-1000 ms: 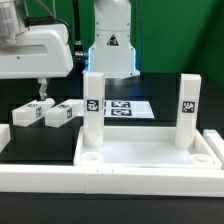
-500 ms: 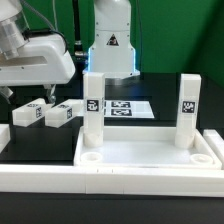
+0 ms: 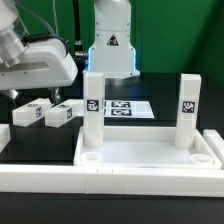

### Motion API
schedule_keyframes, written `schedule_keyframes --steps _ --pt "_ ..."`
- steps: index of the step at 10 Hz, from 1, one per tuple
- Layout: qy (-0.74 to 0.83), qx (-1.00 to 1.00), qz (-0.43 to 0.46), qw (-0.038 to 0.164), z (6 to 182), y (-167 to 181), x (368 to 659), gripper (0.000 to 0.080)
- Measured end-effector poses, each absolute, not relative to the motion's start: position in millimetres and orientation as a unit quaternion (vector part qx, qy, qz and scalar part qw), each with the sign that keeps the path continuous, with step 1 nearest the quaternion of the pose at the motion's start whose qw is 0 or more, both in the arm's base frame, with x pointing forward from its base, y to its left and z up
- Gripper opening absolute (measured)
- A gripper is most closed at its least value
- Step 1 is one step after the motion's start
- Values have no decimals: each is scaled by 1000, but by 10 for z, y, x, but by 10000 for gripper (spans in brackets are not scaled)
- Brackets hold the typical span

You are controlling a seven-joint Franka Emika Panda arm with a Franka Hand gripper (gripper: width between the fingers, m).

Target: Assemble desk

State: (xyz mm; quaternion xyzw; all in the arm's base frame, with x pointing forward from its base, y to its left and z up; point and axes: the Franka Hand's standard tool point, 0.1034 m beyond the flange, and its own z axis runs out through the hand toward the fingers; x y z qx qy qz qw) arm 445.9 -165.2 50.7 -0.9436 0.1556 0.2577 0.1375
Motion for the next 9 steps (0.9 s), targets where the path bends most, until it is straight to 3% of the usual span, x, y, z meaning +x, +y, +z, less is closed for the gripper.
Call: schedule_keyframes --steps 4,6,9 --pt "144 -902 370 171 440 -1576 4433 648" --pt "139 -886 408 174 316 -1550 4357 648" --pt "151 -883 415 160 266 -1500 4354 648"
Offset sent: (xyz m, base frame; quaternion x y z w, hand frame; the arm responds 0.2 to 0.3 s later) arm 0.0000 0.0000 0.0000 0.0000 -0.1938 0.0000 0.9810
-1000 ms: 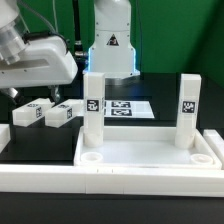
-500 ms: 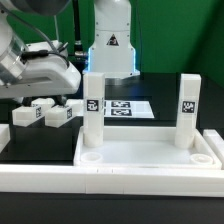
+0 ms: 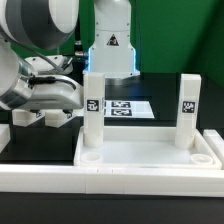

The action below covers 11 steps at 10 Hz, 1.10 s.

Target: Assemble desk

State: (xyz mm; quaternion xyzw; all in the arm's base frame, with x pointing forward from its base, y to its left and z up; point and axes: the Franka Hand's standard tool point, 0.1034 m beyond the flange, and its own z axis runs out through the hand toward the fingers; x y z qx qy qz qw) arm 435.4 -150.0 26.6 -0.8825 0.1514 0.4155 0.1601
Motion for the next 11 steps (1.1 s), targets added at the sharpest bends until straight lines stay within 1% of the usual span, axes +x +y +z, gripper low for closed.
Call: schedule_keyframes --steps 3,4,6,11 --pt "154 -882 416 159 260 -1506 4351 648" --pt "167 -877 424 154 244 -1491 4321 648" --pt "176 -865 444 152 190 -1463 4244 648" --pt "176 -866 444 147 83 -1421 4181 648"
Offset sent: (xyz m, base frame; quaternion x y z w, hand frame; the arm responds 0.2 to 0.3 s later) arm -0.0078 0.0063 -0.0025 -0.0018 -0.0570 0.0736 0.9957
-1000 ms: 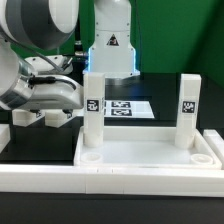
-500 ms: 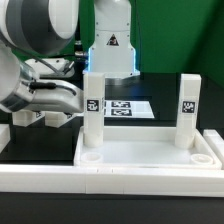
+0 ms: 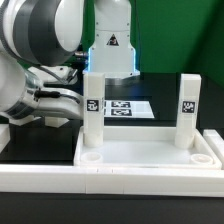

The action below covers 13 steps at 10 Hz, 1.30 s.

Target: Assemble desk

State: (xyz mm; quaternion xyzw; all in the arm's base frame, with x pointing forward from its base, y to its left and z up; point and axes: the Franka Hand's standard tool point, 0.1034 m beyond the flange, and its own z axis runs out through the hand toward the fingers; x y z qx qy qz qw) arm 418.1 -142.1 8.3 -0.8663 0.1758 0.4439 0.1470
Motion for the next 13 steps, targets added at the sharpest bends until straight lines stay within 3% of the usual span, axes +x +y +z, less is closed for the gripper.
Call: schedule_keyframes --steps 2,4,5,6,11,13 --pt "175 -867 444 146 53 -1397 4163 648" --pt "172 -867 444 146 48 -1372 4166 424" --pt "171 -868 444 145 45 -1361 4170 424" --pt "170 -868 443 144 44 -1349 4179 288" --pt "153 -878 428 149 138 -1385 4318 289" --pt "107 -899 396 153 423 -1390 4555 289"
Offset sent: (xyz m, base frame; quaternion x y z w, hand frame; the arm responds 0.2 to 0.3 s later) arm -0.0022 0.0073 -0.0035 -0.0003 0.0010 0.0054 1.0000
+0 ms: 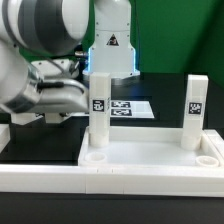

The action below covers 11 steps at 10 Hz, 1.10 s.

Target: Assemble desk

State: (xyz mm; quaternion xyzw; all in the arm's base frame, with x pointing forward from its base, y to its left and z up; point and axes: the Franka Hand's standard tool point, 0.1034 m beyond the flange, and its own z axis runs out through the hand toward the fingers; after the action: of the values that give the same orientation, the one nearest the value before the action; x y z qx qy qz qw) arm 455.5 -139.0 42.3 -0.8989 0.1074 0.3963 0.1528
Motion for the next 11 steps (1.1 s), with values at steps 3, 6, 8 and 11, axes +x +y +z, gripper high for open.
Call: schedule_keyframes --steps 3,6,8,11 --pt "99 -909 374 158 713 -1385 4742 291" --pt "103 -918 353 149 662 -1447 4780 291" --pt "92 -944 286 133 712 -1511 4987 291" --pt "102 -962 220 129 1105 -1587 5192 291"
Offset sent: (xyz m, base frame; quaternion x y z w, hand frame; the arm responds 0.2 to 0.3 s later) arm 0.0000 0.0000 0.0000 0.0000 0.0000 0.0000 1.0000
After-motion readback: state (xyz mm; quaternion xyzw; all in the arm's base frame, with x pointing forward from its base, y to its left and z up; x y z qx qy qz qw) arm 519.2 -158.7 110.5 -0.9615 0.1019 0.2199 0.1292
